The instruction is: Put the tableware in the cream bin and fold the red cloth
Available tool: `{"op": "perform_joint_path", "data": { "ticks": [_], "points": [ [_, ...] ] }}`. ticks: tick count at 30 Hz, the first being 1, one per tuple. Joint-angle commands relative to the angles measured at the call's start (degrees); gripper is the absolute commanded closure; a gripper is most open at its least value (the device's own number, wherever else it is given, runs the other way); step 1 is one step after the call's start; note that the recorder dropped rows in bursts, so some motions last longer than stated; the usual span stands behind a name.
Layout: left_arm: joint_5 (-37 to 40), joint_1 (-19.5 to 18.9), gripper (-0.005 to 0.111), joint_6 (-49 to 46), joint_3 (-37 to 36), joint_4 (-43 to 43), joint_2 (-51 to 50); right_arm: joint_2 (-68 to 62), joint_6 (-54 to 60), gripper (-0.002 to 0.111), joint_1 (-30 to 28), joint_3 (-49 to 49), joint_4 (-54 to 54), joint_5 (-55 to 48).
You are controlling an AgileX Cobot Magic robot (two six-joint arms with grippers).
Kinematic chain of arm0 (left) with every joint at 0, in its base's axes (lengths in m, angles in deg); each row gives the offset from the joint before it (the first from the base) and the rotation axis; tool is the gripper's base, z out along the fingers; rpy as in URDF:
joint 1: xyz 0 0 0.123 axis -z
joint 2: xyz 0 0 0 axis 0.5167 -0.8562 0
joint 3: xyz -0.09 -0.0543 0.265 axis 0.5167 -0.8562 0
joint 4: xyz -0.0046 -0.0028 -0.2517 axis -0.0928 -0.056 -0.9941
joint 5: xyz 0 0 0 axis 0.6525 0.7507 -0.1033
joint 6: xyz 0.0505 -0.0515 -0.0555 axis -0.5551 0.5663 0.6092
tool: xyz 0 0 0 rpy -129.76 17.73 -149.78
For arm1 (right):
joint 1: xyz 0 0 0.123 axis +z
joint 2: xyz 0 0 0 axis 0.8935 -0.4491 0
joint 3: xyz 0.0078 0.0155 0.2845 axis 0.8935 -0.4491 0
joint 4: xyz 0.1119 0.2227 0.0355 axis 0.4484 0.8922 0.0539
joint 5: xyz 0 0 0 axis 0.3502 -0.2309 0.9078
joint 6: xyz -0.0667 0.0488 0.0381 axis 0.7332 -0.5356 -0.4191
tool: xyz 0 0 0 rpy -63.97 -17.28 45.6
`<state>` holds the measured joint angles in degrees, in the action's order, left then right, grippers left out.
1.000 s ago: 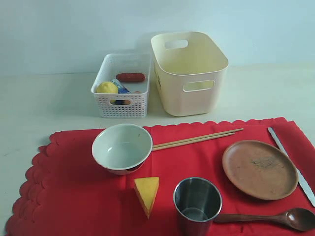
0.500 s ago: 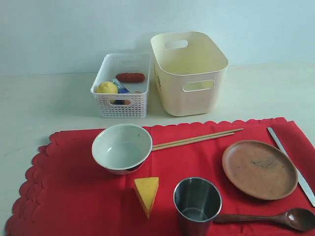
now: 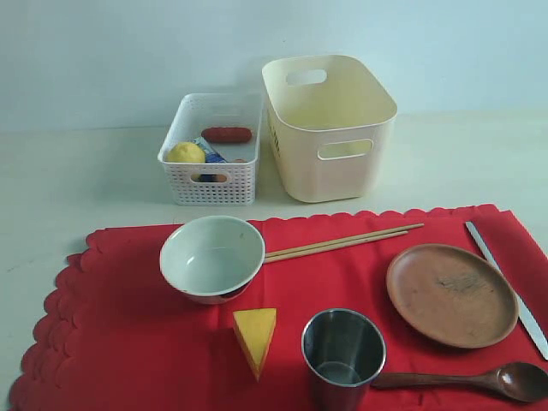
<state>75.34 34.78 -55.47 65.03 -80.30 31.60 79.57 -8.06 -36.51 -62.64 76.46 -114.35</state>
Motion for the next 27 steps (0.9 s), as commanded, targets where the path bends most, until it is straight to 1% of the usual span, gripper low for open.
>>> {"op": "perform_joint_path", "data": {
  "ticks": [1, 5, 7, 8, 10, 11, 13, 14, 16, 18, 20, 22, 24, 27],
  "points": [
    [3.7, 0.3, 0.052, -12.4, -0.4, -12.8, -3.1, 0.3, 0.2, 0.108, -0.1, -0.2, 0.5, 0.8],
    [9.1, 0.3, 0.052, -33.9, -0.4, -30.6, -7.8, 0.3, 0.2, 0.108, -0.1, -0.2, 0.7, 0.8],
    [12.9, 0.3, 0.052, -41.5, -0.3, -37.4, -10.9, 0.3, 0.2, 0.108, -0.1, -0.2, 0.7, 0.8],
    [16.5, 0.3, 0.052, -44.3, 0.2, -40.7, -13.8, 0.3, 0.2, 0.108, -0.1, -0.2, 0.7, 0.8],
    [20.8, 0.6, 0.052, -46.1, 1.8, -42.0, -18.4, 0.3, 0.2, 0.108, -0.1, -0.2, 0.7, 0.8],
    [21.5, 1.3, 0.052, -46.4, 2.4, -42.0, -20.1, 0.3, 0.2, 0.108, -0.1, -0.2, 0.7, 0.8],
    [21.7, 5.9, 0.052, -49.3, 3.2, -42.0, -23.8, 0.3, 0.2, 0.108, -0.1, -0.2, 0.7, 0.8],
    [21.2, 8.5, 0.052, -49.6, 3.4, -41.3, -25.6, 0.3, 0.2, 0.108, -0.1, -0.2, 0.7, 0.8],
    [19.4, 11.8, 0.052, -49.4, 3.5, -40.3, -28.0, 0.3, 0.2, 0.108, -0.1, -0.2, 0.7, 0.8],
    [17.3, 16.7, 0.052, -48.7, 3.5, -39.9, -31.5, 0.3, 0.2, 0.108, -0.1, -0.2, 0.7, 0.8],
    [15.0, 21.8, 0.052, -46.4, 3.6, -38.6, -35.2, 0.3, 0.2, 0.108, -0.1, -0.2, 0.7, 0.8],
    [12.5, 25.9, 0.052, -42.0, 3.7, -34.1, -39.6, 0.3, 0.2, 0.108, -0.1, -0.2, 0.7, 0.8],
    [12.4, 29.4, 0.052, -36.0, 5.5, -28.5, -44.1, 0.3, 0.2, 0.108, -0.1, -0.2, 0.7, 0.8],
    [11.3, 33.1, 0.052, -31.6, 7.7, -24.9, -48.3, 0.3, 0.2, 0.108, -0.1, -0.2, 0.9, 0.8]
  ]
}}
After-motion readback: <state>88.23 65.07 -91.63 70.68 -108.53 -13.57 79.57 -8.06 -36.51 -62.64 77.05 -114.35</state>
